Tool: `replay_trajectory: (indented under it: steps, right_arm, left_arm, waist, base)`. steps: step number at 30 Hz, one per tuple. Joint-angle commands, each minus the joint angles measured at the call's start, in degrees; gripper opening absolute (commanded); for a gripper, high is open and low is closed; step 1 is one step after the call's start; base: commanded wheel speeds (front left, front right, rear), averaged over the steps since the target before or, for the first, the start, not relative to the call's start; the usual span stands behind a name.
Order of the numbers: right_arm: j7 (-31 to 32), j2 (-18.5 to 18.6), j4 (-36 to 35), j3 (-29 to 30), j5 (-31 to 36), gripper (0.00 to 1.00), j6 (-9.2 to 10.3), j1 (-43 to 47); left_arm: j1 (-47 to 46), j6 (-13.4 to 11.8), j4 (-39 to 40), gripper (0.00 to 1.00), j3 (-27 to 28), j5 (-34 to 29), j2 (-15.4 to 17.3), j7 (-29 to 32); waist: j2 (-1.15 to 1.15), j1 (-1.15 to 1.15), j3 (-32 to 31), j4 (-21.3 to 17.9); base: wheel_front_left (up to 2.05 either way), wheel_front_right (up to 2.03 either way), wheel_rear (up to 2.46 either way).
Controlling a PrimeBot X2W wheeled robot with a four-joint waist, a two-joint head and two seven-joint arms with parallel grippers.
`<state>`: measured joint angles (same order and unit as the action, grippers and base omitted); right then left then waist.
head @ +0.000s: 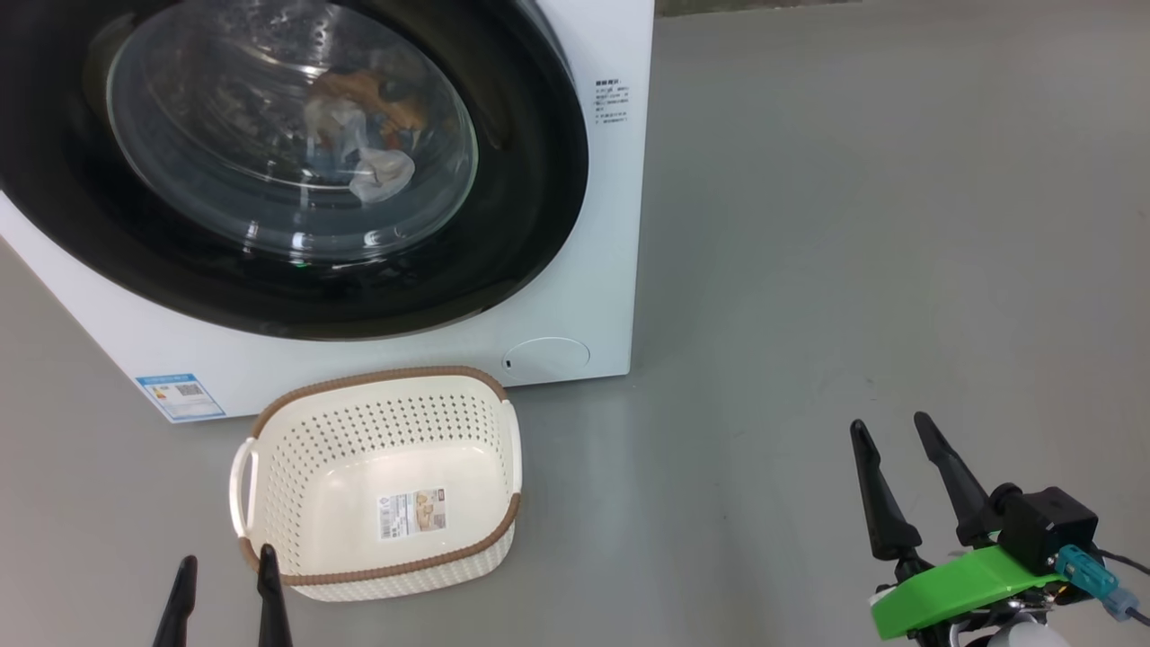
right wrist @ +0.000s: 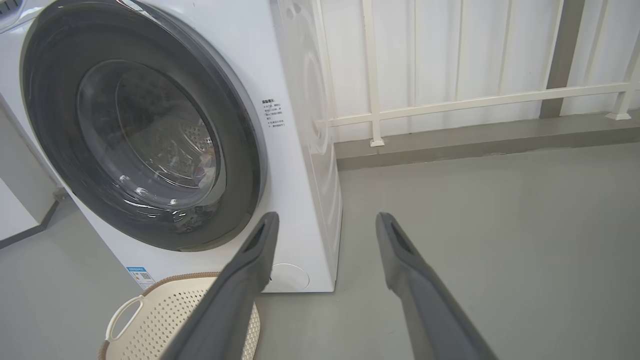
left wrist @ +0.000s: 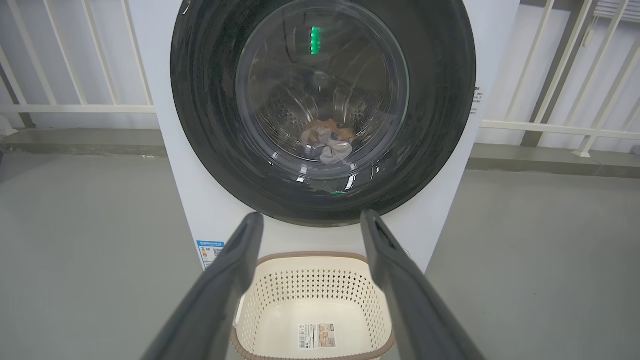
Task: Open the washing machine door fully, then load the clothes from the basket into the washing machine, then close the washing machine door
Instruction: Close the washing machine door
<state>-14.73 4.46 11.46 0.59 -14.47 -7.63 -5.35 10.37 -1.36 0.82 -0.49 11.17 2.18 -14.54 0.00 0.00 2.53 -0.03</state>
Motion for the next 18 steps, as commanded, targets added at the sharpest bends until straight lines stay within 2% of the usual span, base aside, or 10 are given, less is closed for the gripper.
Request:
replay_trajectory:
  steps: [1, 18]
  right_arm:
    - [-0.3, -0.2, -1.4, -1.2, 0.7, 1.0, 0.14, 0.2]
    - [-0.3, -0.8, -0.4, -1.3, 1.2, 1.0, 0.14, 1.1]
  left_arm:
    - [-0.6, -0.6, 1.7, 1.0, 1.5, -0.8, 0.7, -0.5]
    - [1.0, -0.9, 2.1, 1.0, 1.1, -1.1, 0.7, -0.5]
  waist:
    - [0.0, 0.0, -0.3, 0.1]
    - [0.0, 0.0, -2.2, 0.9]
  base:
    - [0.0, 0.0, 0.0]
    - [0.0, 0.0, 0.0]
